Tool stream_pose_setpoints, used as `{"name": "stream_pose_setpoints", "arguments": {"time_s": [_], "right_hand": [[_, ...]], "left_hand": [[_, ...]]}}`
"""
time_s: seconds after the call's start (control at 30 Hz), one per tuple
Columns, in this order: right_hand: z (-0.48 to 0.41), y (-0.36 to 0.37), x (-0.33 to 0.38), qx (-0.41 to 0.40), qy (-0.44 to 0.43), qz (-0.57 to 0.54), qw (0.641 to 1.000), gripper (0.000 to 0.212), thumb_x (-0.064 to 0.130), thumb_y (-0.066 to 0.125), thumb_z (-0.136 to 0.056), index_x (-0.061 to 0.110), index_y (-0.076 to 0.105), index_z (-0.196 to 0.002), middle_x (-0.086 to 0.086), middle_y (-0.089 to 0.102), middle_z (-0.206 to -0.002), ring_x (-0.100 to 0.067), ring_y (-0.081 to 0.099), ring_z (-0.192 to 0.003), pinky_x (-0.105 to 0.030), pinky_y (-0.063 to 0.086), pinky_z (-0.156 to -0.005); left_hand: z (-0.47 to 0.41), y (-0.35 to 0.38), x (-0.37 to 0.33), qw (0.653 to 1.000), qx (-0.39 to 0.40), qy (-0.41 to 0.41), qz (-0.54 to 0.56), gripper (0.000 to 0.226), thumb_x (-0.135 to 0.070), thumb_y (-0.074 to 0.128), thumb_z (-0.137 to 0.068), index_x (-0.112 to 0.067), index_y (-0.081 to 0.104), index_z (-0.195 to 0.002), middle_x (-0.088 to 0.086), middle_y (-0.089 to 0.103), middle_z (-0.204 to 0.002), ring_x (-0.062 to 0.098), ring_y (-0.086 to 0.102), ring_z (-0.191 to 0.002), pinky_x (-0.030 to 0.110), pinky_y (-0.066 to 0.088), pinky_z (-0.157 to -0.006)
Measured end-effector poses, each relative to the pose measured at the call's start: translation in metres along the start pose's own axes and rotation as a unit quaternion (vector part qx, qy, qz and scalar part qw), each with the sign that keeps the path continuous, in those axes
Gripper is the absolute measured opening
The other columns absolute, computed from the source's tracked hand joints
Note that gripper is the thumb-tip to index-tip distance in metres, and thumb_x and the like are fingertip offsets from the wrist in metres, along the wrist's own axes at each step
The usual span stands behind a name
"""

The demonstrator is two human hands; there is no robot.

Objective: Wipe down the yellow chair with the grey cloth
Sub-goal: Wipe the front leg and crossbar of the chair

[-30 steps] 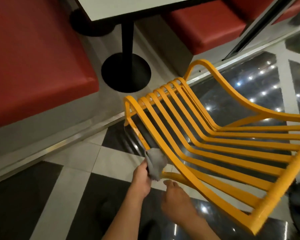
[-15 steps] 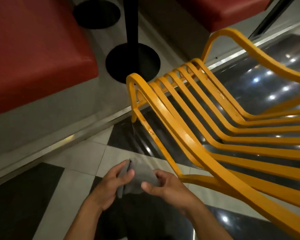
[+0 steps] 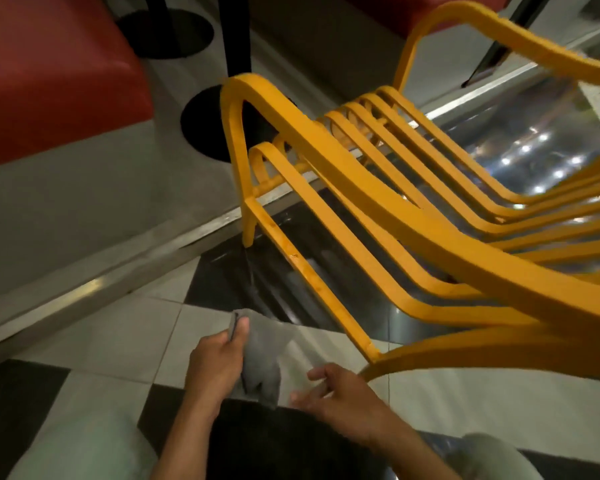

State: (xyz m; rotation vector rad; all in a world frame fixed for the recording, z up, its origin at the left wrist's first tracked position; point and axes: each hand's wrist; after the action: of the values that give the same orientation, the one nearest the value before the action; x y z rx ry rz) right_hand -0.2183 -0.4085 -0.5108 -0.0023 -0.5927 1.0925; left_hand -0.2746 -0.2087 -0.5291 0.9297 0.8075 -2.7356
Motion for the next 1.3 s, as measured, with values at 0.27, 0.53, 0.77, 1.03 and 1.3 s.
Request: {"name": "stream_pose_setpoints", "arguments": {"time_s": [0.27,0.53,0.77,1.03,1.3], "right_hand": [[-0.008,-0.038,-0.100,-0.135,0.036,0.076,0.987,0.091,0.070,0.073,-0.082,0.022,0.044,-0.154,0.000,0.060,-0.146,-0.017,0.061,-0.125,-0.032,0.052,-0.103],[0.000,-0.053,-0.102,-0.256,-0.081,0.038,0.962,0.064,0.043,0.090,-0.078,0.037,0.049,-0.126,0.014,0.056,-0.130,-0.018,0.058,-0.129,-0.035,0.053,-0.098],[0.000,-0.048,-0.116,-0.244,-0.067,0.030,0.967,0.099,0.033,0.096,-0.070,0.026,0.040,-0.152,0.003,0.056,-0.146,-0.017,0.057,-0.128,-0.030,0.054,-0.094],[0.001,-0.016,-0.109,-0.342,-0.089,-0.014,0.936,0.035,0.053,0.081,-0.083,0.028,0.065,-0.102,0.016,0.071,-0.093,0.000,0.068,-0.082,-0.014,0.053,-0.064],[-0.005,0.006,-0.103,-0.340,-0.128,0.006,0.932,0.016,0.032,0.067,-0.101,0.045,0.064,-0.093,0.029,0.066,-0.082,0.009,0.066,-0.080,-0.008,0.050,-0.068]], "left_hand": [[-0.037,0.122,0.026,0.977,0.199,0.047,0.054,0.038,-0.042,0.054,-0.108,-0.013,0.071,-0.125,0.011,0.075,-0.129,0.022,0.071,-0.112,0.035,0.058,-0.096],[0.014,0.151,0.020,0.886,0.307,-0.016,0.347,0.033,-0.027,0.048,-0.112,-0.007,0.070,-0.128,0.017,0.080,-0.120,0.030,0.079,-0.109,0.041,0.065,-0.085],[0.022,0.137,0.006,0.919,0.332,0.144,0.153,0.053,-0.011,0.060,-0.086,-0.023,0.067,-0.138,0.006,0.079,-0.122,0.024,0.074,-0.117,0.051,0.059,-0.104],[0.016,0.131,0.001,0.879,0.385,0.114,0.258,0.039,-0.011,0.041,-0.111,-0.022,0.064,-0.140,0.013,0.076,-0.133,0.028,0.072,-0.125,0.052,0.053,-0.112],[0.008,0.185,0.016,0.944,0.164,0.020,0.284,0.028,-0.022,0.089,-0.083,-0.014,0.076,-0.106,0.015,0.082,-0.106,0.031,0.080,-0.098,0.051,0.067,-0.086]]}}
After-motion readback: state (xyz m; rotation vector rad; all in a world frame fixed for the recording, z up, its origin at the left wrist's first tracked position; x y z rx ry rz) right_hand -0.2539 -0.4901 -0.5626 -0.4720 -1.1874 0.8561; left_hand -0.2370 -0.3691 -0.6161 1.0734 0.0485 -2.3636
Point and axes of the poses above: each hand's wrist, its own z-axis away from the middle knuckle, its own y-axis out of the palm, x = y × z
